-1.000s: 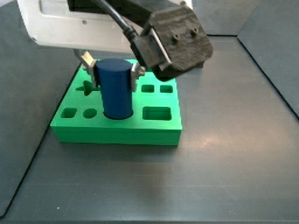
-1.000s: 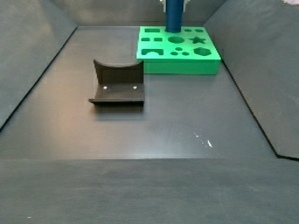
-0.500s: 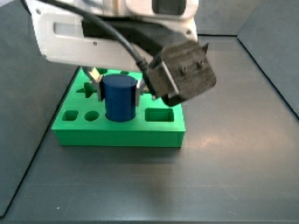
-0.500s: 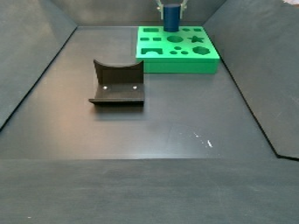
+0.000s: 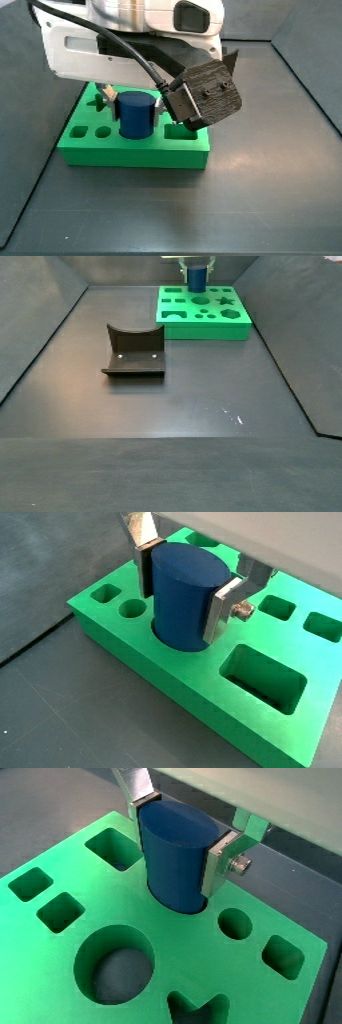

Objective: Insert the oval object.

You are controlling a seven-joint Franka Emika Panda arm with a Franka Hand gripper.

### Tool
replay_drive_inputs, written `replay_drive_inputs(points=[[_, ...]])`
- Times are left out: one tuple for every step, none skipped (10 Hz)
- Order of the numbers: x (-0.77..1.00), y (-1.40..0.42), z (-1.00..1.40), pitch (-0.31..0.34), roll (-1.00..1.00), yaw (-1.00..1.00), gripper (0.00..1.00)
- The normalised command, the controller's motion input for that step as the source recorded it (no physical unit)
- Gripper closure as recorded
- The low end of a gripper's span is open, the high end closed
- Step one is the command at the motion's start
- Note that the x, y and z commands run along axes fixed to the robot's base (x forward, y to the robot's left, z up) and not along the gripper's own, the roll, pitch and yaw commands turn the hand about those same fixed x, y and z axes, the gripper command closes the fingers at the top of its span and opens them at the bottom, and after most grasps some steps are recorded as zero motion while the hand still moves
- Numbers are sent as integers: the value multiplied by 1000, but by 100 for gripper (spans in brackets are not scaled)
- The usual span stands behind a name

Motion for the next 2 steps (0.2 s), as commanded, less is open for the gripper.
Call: replay_drive_inputs(points=[[-83,0,-260,-207,-87,0,100],[0,0,0,0,0,0,100]])
